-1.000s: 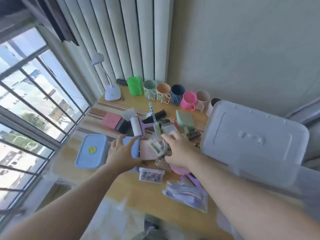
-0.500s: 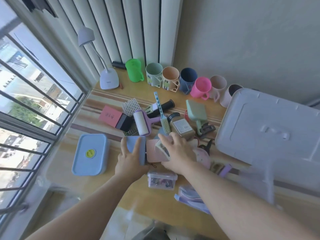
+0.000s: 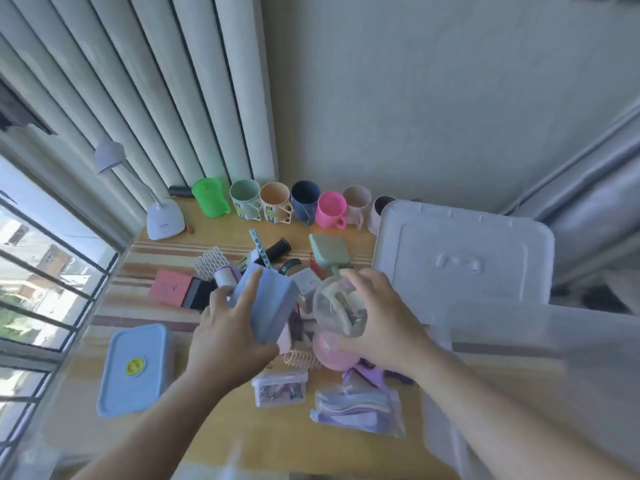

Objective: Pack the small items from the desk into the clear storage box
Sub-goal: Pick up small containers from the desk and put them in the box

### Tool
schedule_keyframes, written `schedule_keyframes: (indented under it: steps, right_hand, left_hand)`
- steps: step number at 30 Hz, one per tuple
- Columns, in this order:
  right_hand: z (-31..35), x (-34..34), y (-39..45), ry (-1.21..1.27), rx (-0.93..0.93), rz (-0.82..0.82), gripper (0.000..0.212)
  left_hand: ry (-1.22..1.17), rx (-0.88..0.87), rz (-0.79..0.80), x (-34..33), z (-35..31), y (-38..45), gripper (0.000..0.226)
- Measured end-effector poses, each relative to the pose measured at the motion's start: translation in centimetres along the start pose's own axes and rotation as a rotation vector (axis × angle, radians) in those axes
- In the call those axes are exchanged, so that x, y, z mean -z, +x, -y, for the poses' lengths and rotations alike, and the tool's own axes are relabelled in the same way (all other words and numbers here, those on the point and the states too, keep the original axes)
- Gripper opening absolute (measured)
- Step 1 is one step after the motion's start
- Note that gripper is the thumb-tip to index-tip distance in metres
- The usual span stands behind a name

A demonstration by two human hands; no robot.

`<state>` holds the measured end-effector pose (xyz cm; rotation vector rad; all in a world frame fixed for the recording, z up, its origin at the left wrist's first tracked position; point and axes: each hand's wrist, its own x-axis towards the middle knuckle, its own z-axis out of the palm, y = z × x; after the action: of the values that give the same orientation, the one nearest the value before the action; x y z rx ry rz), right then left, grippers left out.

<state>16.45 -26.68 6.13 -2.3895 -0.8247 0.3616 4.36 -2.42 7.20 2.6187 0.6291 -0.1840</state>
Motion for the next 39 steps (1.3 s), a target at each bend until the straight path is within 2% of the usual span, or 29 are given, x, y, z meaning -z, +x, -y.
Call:
schedule_keyframes:
  steps: [3,8,10,13,15,18,25,31,35,37,39]
  right_hand:
    - [-2.4,4.9,-4.5,0.054,-0.055,-0.118,0.100]
    - [-7.9,11.6,-12.8,0.110,-0.131,-0.283,0.102]
    - [-10.5,13.7,-16.0,0.110,-0.167,-0.316,0.102]
    - [-15.7,15.4,-20.1,0.108,-0.264,-0.315,0.091]
    - [-19.3,15.0,-22.0,0.089,-0.351,-0.247,0.089]
    - [-23.3,12.4,-22.9,0.028,-0.395,-0.040,0.089]
    - [-26.7,5.6,-20.9,-0.154,-0.292,0.386,0.095]
    - [-27.1,1.6,-18.9,-0.293,-0.074,0.644,0.093]
    - [-27.7,-0.8,-18.4,-0.225,-0.022,0.679,0.095]
    - [-28.6,-0.8,-18.6,-0.067,-0.077,0.634,0.105]
    - [-29.3,0.4,-18.7,0.096,-0.150,0.555,0.104]
  left_hand:
    - [-0.050,-0.172,0.015,-0.4,-7.3,-0.4,0.122]
    - [-0.112,-0.350,0.055,-2.9,-18.5,-2.2,0.116]
    - [-0.131,-0.396,0.074,-4.3,-22.5,-3.1,0.113]
    - [-0.156,-0.399,0.139,-7.1,-27.6,-4.1,0.108]
    - [-0.170,-0.376,0.190,-9.1,-30.2,-4.4,0.106]
    - [-0.141,-0.326,0.218,-12.1,-32.8,-4.9,0.103]
    - [-0.030,-0.230,0.201,-16.8,-33.3,-6.7,0.100]
    - [-0.015,-0.206,0.124,-17.4,-32.9,-6.8,0.099]
    - [-0.064,-0.205,0.093,-18.1,-32.8,-6.3,0.104]
    - [-0.070,-0.215,0.093,-18.4,-32.7,-6.1,0.103]
    - [-0.059,-0.230,0.098,-18.5,-32.8,-6.0,0.102]
